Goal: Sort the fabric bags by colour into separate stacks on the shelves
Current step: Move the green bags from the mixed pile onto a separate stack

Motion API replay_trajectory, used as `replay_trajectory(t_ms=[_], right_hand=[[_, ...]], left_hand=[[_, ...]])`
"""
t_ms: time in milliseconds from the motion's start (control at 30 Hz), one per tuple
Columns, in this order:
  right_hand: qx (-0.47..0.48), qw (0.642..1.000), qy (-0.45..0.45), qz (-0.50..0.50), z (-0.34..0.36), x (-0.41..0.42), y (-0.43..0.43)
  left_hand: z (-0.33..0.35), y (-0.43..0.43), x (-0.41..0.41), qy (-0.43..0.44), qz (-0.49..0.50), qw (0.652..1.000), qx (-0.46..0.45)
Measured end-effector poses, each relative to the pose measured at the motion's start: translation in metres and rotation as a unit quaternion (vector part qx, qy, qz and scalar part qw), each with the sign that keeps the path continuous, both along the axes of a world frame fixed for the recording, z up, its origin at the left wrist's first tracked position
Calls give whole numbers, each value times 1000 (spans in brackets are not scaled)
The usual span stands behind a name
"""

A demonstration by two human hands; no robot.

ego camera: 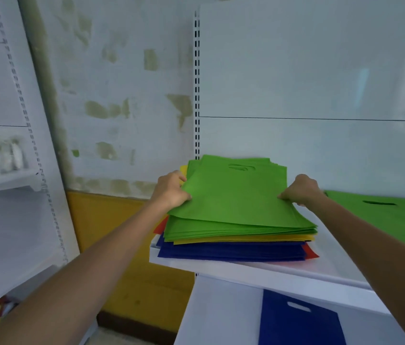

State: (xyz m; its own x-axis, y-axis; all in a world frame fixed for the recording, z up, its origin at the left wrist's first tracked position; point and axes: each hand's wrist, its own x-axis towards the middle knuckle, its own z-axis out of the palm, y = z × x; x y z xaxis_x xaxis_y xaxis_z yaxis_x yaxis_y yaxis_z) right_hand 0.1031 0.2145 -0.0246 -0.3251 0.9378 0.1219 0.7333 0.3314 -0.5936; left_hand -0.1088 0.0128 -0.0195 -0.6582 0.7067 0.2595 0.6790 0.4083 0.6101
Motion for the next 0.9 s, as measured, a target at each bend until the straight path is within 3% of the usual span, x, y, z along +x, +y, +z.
replay_trajectory(t_ms=[133,300,433,700,900], right_hand=[[-33,999,35,-14,-5,6,4],[92,991,61,-75,6,27,6],[181,975,113,-67,30,60,11],[223,972,9,-67,53,184,35],[193,976,-39,-93,44,276,65]], left_hand=[[1,5,3,30,-22,999,-2],[5,10,30,53,-53,997,13],[21,26,66,85,-76,993,38],[32,96,167,96,-136,984,62],[13,142,243,93,-166,981,46]])
